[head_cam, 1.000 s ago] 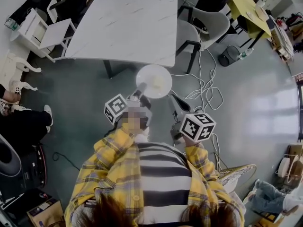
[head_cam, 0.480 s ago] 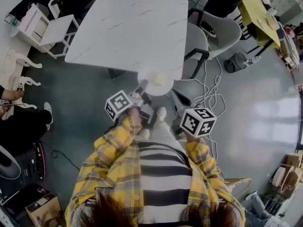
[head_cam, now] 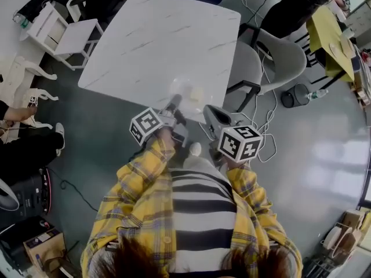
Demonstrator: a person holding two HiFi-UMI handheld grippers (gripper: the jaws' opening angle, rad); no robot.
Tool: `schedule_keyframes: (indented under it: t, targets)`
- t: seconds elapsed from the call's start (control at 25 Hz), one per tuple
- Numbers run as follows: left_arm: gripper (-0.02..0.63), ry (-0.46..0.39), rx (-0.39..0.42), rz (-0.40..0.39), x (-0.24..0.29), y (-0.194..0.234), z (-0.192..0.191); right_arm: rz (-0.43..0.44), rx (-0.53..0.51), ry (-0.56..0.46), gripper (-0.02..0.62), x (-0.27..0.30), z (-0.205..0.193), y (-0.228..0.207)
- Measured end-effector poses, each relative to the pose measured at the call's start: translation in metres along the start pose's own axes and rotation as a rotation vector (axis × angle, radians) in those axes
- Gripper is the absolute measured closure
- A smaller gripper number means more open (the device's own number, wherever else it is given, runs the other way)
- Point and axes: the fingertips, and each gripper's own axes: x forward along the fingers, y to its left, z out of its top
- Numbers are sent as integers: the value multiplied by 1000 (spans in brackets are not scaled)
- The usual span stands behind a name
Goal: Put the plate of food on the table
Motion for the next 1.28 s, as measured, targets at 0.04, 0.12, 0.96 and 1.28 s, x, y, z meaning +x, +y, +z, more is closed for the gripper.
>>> schedule_keyframes:
  t: [0.04, 0.12, 0.96, 1.28]
  targets:
    - [577, -9, 1, 1, 9, -1, 3, 7, -6, 5, 598, 5, 6, -6]
    - [577, -27, 6, 2, 26, -4, 9, 22, -17, 13, 598, 14, 18, -18]
    - [577, -107, 91, 37, 121, -5, 55, 87, -93, 81, 598, 94, 81, -79]
    - [575, -109, 77, 50, 157, 3, 103, 68, -89, 98, 598, 146, 101, -82]
